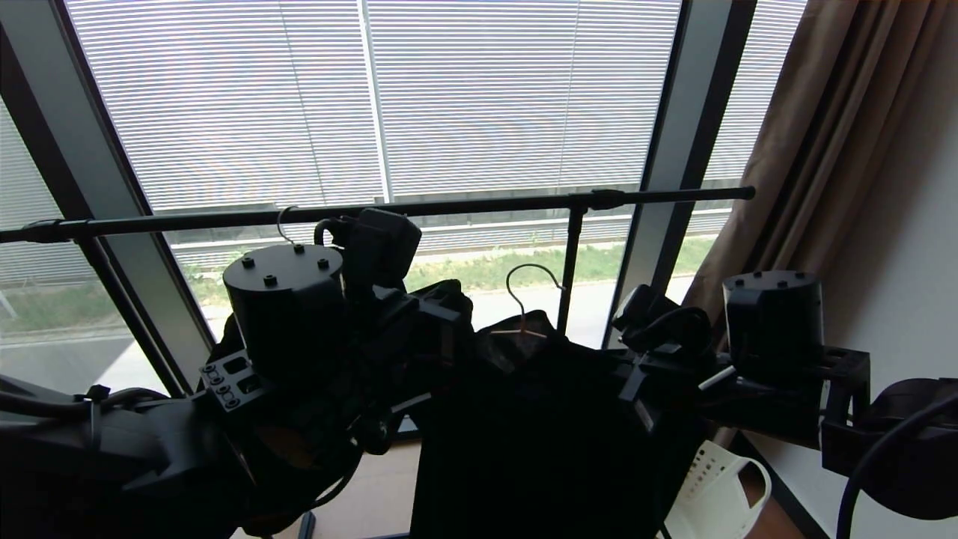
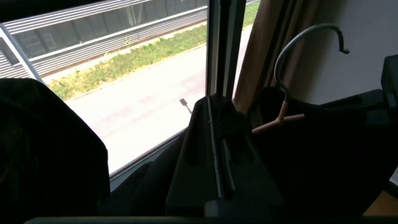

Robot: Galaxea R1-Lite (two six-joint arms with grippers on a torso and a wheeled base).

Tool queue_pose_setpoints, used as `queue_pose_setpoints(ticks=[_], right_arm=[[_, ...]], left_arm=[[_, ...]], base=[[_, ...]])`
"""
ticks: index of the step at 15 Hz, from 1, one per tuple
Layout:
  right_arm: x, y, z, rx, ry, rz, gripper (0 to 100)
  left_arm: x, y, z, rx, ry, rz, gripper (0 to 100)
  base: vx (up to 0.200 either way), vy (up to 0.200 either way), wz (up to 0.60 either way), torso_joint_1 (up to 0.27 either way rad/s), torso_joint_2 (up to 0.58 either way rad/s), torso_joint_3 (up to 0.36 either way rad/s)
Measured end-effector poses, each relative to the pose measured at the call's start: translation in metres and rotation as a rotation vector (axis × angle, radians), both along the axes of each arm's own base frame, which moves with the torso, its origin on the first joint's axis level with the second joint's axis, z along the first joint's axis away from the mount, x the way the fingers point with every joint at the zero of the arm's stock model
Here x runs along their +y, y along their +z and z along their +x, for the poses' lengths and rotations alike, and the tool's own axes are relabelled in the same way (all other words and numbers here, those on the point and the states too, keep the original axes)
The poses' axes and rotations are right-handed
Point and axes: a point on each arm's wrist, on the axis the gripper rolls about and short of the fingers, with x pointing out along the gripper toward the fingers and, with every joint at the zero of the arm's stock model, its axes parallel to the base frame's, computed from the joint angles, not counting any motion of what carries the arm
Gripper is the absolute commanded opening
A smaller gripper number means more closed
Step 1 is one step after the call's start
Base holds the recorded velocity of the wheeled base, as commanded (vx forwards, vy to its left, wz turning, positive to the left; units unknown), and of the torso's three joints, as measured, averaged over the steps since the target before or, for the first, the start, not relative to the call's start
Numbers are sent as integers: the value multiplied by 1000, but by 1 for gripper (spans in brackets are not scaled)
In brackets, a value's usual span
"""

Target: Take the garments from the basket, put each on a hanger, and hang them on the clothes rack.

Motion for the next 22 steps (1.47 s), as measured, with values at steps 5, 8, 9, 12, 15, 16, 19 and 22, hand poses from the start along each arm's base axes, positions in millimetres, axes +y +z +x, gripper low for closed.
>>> queue_pose_setpoints(ticks=[5, 8, 9, 12, 15, 16, 19, 22], right_arm=[[-4, -8, -7, -7, 15, -21, 0], [-4, -8, -8, -12, 22, -28, 0], [-4, -8, -8, -14, 24, -26, 0], [-3, -4, -7, -39, 23, -9, 0], [-2, -1, -6, -62, 17, 17, 0], [-2, -1, -5, -58, 13, 25, 0], [-2, 3, -4, -49, -6, 59, 0], [-1, 4, -2, -47, -10, 74, 0]], left_arm=[[-9, 17, 10, -23, 52, -15, 0], [-12, 20, 12, -25, 61, -15, 0], [-14, 17, 9, -16, 51, -6, 0], [-16, 11, 5, -9, 50, 29, 0], [-15, 9, 4, -14, 80, 55, 0], [-15, 7, 3, -12, 79, 63, 0], [-10, 2, -3, -5, 70, 101, 0], [-11, 7, -13, -23, 41, 102, 0]], base=[[0, 0, 0, 0, 0, 0], [0, 0, 0, 0, 0, 0], [0, 0, 0, 0, 0, 0], [0, 0, 0, 0, 0, 0], [0, 0, 0, 0, 0, 0], [0, 0, 0, 0, 0, 0], [0, 0, 0, 0, 0, 0], [0, 0, 0, 0, 0, 0]])
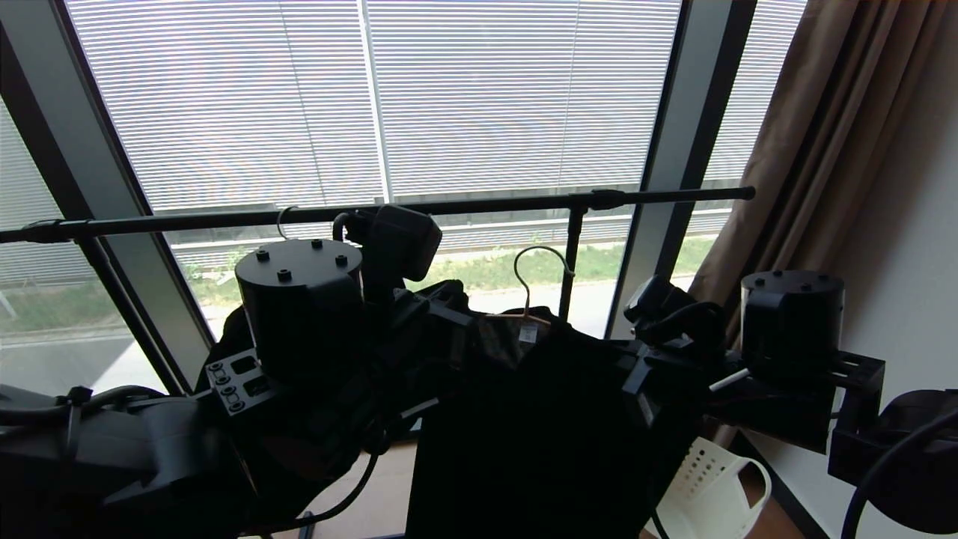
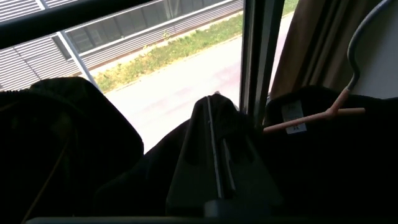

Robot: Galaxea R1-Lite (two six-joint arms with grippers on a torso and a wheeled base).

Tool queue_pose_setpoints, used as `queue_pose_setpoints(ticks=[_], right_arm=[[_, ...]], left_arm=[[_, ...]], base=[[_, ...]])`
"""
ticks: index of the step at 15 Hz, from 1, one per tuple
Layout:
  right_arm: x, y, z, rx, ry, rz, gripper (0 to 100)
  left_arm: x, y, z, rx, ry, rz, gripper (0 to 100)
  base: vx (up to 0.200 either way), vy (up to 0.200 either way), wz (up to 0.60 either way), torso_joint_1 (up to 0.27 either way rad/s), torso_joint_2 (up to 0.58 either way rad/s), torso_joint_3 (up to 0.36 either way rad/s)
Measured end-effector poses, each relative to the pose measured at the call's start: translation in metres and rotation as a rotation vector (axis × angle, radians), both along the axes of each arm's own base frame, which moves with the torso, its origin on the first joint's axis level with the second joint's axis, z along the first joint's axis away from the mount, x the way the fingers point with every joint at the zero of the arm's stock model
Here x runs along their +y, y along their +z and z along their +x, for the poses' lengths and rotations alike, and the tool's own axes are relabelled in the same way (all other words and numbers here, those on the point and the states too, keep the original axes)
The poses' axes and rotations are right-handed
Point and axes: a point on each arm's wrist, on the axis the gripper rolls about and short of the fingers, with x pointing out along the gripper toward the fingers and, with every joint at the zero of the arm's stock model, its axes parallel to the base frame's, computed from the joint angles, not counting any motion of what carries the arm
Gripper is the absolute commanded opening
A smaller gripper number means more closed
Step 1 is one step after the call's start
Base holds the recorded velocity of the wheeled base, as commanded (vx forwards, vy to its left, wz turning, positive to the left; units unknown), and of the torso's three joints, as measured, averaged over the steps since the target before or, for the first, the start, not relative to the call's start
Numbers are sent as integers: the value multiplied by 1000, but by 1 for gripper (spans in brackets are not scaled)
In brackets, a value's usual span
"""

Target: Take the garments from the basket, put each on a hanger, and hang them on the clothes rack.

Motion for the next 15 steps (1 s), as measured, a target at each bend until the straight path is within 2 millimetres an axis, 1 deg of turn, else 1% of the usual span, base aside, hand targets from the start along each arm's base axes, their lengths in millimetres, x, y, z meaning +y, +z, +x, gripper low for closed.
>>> queue_pose_setpoints(ticks=[3, 5, 6, 11, 15], right_arm=[[0, 1, 1, 8, -7, 14, 0], [1, 4, 2, -19, -10, 38, 0], [1, 5, 2, -27, -13, 50, 0], [-4, 5, 4, -26, -32, 56, 0], [-11, 7, 9, -29, -58, 63, 0]], left_arm=[[-5, 3, -10, -7, -39, -4, 0], [-7, 3, -13, -8, -52, -6, 0], [-8, 2, -15, -5, -60, -3, 100], [-5, 3, -22, -4, -75, -1, 100], [4, 2, -32, 6, -124, 0, 100]], base=[[0, 0, 0, 0, 0, 0], [0, 0, 0, 0, 0, 0], [0, 0, 0, 0, 0, 0], [0, 0, 0, 0, 0, 0], [0, 0, 0, 0, 0, 0]])
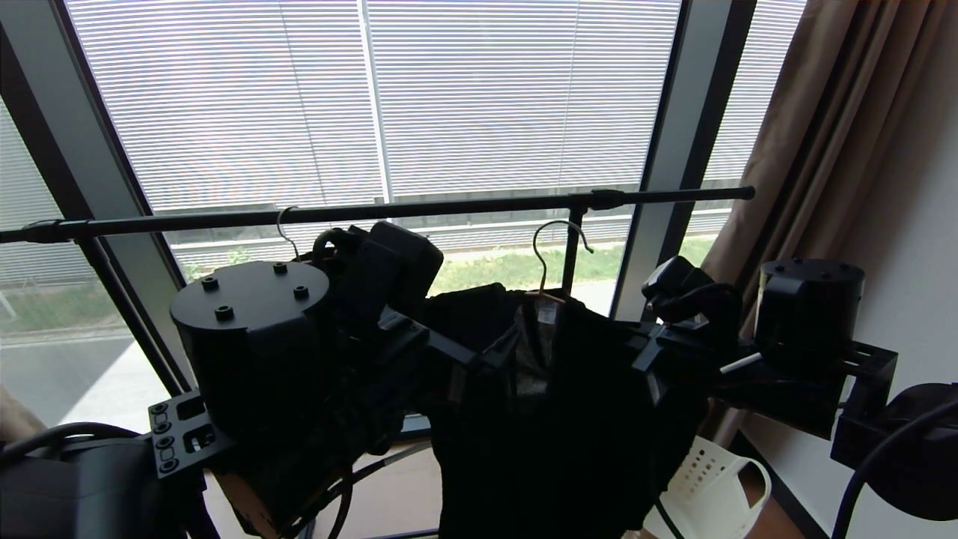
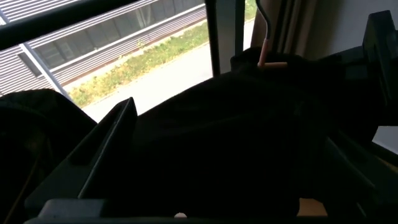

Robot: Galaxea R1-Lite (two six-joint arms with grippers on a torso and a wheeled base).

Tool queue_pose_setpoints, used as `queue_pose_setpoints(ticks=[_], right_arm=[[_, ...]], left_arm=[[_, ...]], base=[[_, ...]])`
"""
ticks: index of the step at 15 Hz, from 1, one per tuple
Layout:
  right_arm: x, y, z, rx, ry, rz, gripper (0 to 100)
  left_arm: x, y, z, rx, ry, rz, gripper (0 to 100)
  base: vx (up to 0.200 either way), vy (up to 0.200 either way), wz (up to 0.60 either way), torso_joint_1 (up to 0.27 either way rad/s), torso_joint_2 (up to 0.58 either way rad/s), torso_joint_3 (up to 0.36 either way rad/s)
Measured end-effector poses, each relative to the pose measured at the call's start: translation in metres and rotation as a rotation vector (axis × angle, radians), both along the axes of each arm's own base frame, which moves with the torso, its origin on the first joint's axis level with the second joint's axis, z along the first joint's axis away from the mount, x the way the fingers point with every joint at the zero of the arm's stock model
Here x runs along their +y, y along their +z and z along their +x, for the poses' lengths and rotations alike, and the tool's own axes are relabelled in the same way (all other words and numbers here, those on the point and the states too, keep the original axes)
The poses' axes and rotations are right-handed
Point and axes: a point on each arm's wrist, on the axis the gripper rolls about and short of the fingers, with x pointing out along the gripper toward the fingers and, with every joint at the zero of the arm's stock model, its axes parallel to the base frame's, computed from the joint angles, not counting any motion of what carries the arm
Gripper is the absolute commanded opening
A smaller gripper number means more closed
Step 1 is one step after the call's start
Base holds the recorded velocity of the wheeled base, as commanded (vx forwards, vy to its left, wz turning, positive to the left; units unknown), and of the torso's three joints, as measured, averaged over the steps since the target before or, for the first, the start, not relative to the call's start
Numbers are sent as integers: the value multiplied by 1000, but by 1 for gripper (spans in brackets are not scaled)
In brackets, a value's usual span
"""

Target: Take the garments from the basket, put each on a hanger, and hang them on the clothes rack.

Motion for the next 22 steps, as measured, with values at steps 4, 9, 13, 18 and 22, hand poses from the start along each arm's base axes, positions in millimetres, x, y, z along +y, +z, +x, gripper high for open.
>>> queue_pose_setpoints(ticks=[4, 9, 13, 18, 22], right_arm=[[-1, 0, 1, -1, -4, 0, 0], [-14, 0, 5, 17, 51, 29, 0], [-38, 1, 13, 30, 90, 68, 0], [-48, -1, 12, 45, 156, 95, 0], [-48, -1, 7, 57, 220, 113, 0]], left_arm=[[8, 4, 6, -40, 34, 47, 100], [51, -7, 19, 6, 22, 61, 100], [127, -20, 14, 77, -211, 14, 100], [177, -40, 13, 105, -246, 2, 100], [183, -64, 39, 39, -259, 4, 100]], base=[[0, 0, 0, 0, 0, 0], [0, 0, 0, 0, 0, 0], [0, 0, 0, 0, 0, 0], [0, 0, 0, 0, 0, 0], [0, 0, 0, 0, 0, 0]])
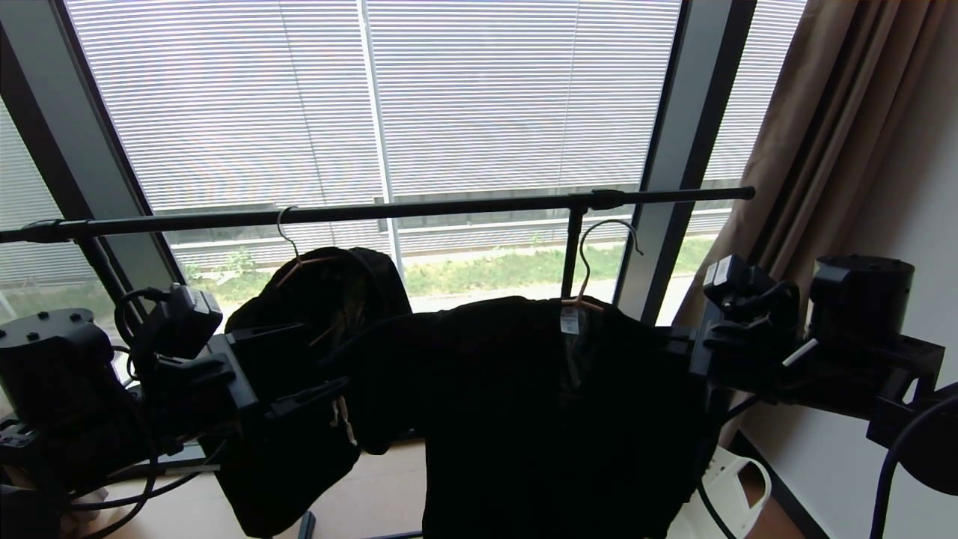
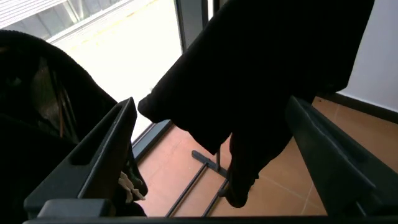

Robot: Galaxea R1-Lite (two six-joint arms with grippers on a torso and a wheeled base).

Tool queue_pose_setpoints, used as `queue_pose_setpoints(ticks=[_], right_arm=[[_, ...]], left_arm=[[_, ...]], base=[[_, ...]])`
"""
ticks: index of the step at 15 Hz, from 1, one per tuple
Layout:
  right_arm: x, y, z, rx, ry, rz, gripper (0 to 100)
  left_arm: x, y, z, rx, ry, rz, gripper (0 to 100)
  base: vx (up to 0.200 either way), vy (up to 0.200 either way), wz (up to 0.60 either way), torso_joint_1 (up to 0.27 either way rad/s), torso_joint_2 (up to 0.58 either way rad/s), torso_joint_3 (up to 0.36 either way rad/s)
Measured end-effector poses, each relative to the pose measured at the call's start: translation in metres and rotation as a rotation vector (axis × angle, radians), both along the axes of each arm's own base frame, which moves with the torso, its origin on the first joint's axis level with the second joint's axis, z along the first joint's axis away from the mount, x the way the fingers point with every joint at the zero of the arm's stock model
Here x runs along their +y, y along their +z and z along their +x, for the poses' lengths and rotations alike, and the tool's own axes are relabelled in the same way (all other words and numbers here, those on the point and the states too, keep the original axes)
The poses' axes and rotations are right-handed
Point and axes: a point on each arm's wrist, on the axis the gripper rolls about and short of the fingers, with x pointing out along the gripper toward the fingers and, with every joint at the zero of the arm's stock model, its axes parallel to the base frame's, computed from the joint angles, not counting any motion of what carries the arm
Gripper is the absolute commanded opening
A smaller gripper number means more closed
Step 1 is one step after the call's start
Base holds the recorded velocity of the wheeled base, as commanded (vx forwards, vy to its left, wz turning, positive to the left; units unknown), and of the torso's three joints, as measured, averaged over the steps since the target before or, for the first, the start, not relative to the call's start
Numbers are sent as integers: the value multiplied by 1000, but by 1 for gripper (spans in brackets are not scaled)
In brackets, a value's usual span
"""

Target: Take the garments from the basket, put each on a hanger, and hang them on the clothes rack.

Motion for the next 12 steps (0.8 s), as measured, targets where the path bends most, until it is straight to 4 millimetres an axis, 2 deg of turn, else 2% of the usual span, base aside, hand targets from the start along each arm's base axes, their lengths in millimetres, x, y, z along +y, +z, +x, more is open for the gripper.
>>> queue_pose_setpoints(ticks=[4, 7, 8, 12], right_arm=[[2, 1, -6, -2, 13, 1, 0], [2, 3, -9, -7, 18, 3, 0], [2, 4, -9, -9, 18, 3, 0], [4, 3, -11, -7, 26, 3, 0]], left_arm=[[0, -27, 12, 50, -1, -4, 100], [-1, -34, 15, 79, -2, -4, 100], [-1, -36, 15, 84, 0, -3, 0], [-1, -38, 17, 91, 0, -3, 0]], base=[[0, 0, 0, 0, 0, 0], [0, 0, 0, 0, 0, 0], [0, 0, 0, 0, 0, 0], [0, 0, 0, 0, 0, 0]])
